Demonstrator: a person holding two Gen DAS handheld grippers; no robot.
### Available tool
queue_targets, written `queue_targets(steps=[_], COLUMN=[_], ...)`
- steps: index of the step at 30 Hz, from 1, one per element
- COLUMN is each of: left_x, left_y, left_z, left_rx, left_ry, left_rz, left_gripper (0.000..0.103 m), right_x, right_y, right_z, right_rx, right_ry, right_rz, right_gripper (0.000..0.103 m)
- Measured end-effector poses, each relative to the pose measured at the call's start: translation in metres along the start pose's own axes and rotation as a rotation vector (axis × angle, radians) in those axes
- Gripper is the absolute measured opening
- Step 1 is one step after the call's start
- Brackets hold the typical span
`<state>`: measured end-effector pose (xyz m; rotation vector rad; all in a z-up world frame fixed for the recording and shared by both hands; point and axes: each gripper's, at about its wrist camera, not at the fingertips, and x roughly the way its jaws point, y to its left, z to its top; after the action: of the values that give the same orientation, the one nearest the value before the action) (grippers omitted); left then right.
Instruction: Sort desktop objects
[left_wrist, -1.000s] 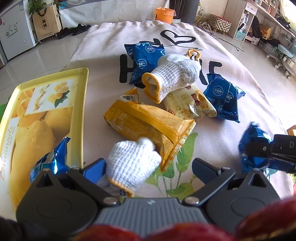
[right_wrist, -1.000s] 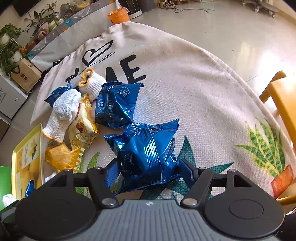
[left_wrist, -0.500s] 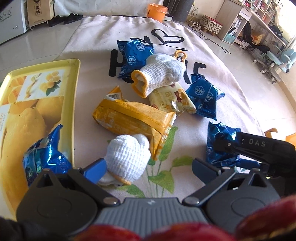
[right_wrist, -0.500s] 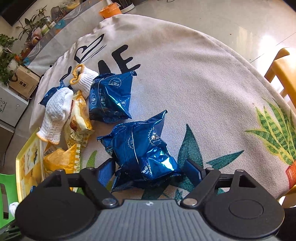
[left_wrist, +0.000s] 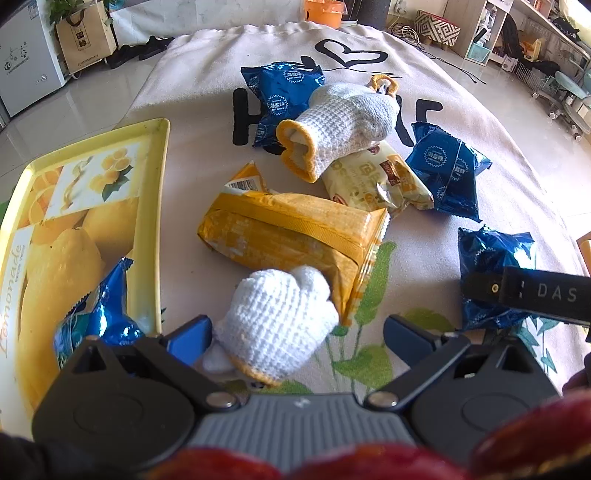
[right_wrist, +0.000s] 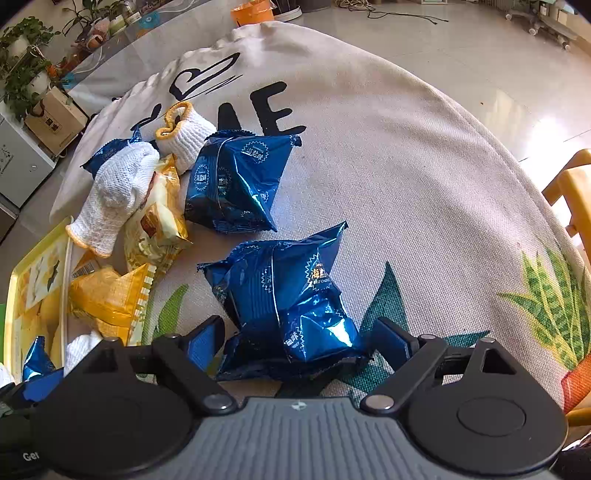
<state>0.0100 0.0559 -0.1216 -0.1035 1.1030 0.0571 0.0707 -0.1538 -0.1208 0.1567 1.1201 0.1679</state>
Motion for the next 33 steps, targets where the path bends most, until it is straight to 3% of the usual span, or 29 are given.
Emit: queue_targets(steps=[9,18,33], left_x=[0.022,0.023,0.022], left_y=[0.0,0.0,0.0], left_z=[-0.005,-0.006,-0.007], left_rx=[0.003,0.008,0.0], left_ry=[0.058,0.024,0.002], left_rz=[0.052,0.063,0.068], left_gripper=[0.103,0.103,0.103], right_x=[0.01,0.019,0.022], right_y=[0.016,0.026,0.029], right_z=[-0.003,-0.006,-0.007], right_rx=[-0.112,-0.182,-0.14], right_ry=[-0.02,-0.04,-0.104], right_rz=[-0.079,-0.174,-0.196], right_gripper=[0.099,0.103,0.103])
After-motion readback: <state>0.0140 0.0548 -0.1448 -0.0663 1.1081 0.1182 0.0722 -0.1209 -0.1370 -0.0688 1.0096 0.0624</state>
